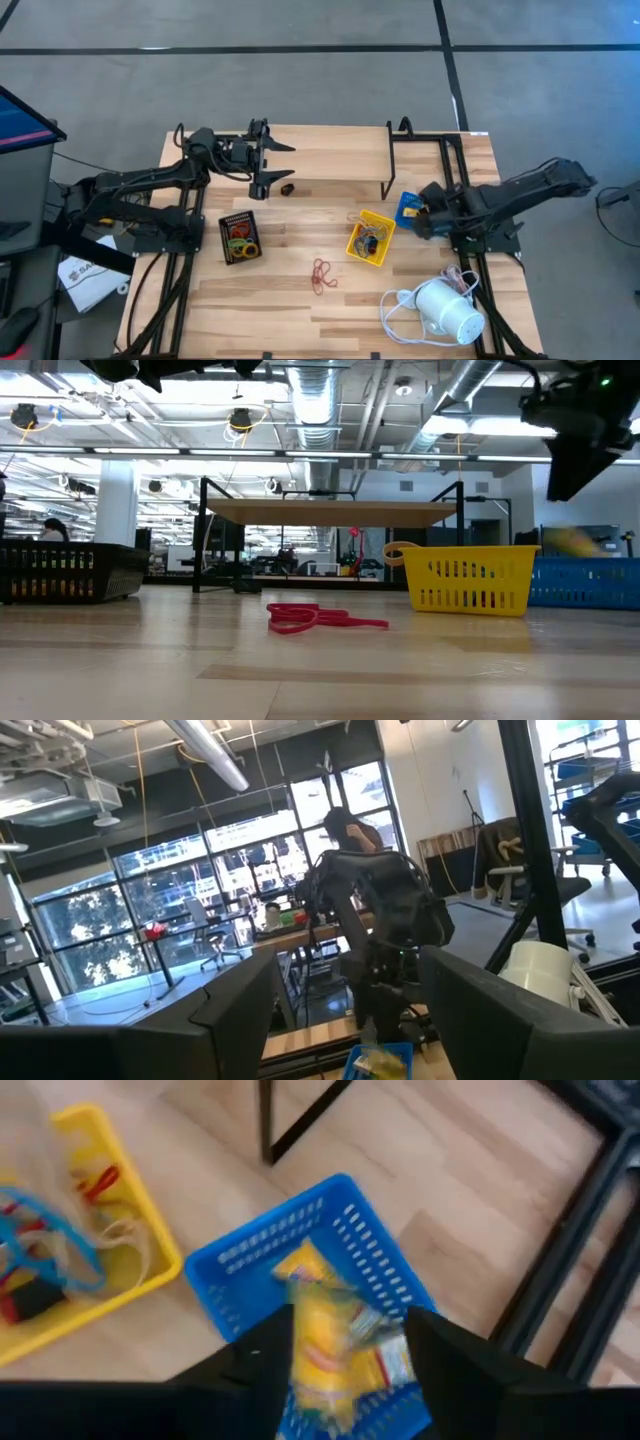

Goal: Pick & Place Office Desk Supplies
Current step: Put the yellow crayon box into the blue bin, then put the red rubber band into the yellow bin

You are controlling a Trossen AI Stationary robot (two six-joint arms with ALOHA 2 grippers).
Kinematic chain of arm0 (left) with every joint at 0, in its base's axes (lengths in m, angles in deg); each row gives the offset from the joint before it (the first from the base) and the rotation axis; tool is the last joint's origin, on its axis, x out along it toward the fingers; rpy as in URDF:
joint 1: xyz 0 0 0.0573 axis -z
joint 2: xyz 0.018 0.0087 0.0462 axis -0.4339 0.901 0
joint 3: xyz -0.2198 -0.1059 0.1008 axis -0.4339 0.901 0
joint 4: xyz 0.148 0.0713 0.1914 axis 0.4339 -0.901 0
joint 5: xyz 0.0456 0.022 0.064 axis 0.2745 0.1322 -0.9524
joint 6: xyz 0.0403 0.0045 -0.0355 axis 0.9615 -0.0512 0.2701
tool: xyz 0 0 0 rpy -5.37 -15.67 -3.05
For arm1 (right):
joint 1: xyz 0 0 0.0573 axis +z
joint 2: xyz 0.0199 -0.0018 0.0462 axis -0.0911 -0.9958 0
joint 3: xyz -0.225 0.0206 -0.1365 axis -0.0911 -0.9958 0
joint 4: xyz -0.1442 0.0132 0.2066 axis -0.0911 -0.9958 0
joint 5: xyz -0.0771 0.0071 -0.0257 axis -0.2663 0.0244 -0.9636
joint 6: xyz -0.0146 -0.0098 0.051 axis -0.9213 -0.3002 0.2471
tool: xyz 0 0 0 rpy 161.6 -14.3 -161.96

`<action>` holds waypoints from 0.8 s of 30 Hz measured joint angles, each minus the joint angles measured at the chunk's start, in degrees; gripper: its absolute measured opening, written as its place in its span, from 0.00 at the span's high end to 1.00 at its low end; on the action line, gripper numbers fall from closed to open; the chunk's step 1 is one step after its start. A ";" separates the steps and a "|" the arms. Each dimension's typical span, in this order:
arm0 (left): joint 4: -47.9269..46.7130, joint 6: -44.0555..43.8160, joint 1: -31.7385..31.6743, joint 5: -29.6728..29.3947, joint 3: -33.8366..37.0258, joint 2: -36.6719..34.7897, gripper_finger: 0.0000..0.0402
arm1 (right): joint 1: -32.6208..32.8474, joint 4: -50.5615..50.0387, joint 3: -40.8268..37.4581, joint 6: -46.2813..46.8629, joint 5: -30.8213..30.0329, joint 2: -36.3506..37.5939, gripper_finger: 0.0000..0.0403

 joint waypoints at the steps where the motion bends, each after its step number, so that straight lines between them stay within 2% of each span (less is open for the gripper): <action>1: -0.02 0.00 0.00 0.00 0.00 0.00 0.41 | -0.73 0.16 0.00 -0.04 -0.53 -0.43 0.51; 4: -0.12 -0.30 0.20 0.00 -0.02 0.00 0.41 | -3.03 2.42 0.00 -1.79 -0.40 -1.06 0.39; 6: -0.46 -0.47 0.60 0.07 -0.02 -0.02 0.41 | -2.96 7.63 0.54 -4.70 -0.28 -0.80 0.34; 9: -1.90 -3.30 1.80 2.96 -0.11 -0.50 0.41 | 0.13 27.00 1.54 -15.47 -0.36 0.84 0.30; 11: -6.96 -5.72 4.14 5.65 -0.15 -0.59 0.42 | 2.72 41.85 1.55 -23.95 1.15 0.97 0.29; 13: -15.37 -5.70 8.64 4.48 -0.15 0.83 0.43 | 4.51 53.26 1.73 -29.44 3.75 -0.23 0.29; 14: -18.91 -4.99 11.50 1.80 -0.15 2.74 0.44 | 4.89 56.49 1.75 -30.90 5.20 -1.15 0.29; 16: -24.77 -4.50 17.47 -5.50 -0.01 7.64 0.45 | 4.84 57.33 1.93 -31.69 7.30 -3.51 0.29; 18: -26.08 -3.56 22.56 -10.27 0.12 12.48 0.46 | 3.86 53.22 3.39 -31.96 8.21 -6.39 0.29; 21: -25.27 -3.51 27.90 -14.61 -0.69 18.25 0.46 | 2.76 47.59 5.88 -31.97 8.55 -9.75 0.29; 24: -27.64 -6.40 30.57 -15.63 -2.88 24.07 0.46 | 2.60 45.49 7.58 -33.24 9.27 -12.22 0.29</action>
